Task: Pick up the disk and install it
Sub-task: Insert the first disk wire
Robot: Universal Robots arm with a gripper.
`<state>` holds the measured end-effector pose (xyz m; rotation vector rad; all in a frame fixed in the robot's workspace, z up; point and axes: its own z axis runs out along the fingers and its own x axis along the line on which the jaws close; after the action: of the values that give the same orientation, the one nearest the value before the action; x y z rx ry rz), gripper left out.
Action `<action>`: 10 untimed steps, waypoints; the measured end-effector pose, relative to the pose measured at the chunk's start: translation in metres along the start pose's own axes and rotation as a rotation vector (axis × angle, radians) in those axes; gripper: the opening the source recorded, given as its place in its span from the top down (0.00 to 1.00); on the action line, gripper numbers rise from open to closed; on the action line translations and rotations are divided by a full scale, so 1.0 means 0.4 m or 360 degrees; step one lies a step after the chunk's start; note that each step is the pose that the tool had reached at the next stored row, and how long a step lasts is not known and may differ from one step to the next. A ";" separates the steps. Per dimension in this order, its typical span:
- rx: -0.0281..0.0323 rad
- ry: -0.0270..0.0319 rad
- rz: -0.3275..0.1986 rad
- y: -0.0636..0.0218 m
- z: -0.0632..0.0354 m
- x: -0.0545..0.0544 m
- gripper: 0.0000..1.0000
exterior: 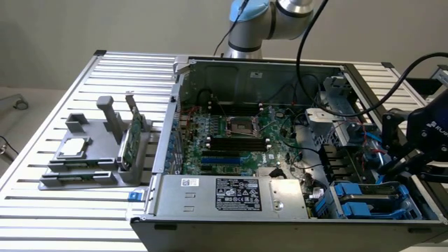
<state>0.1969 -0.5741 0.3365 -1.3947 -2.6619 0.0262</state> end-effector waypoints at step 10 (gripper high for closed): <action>0.00032 -0.00046 0.0000 -0.021 -0.025 0.022 0.84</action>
<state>0.1862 -0.5721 0.3482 -1.3955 -2.6633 0.0310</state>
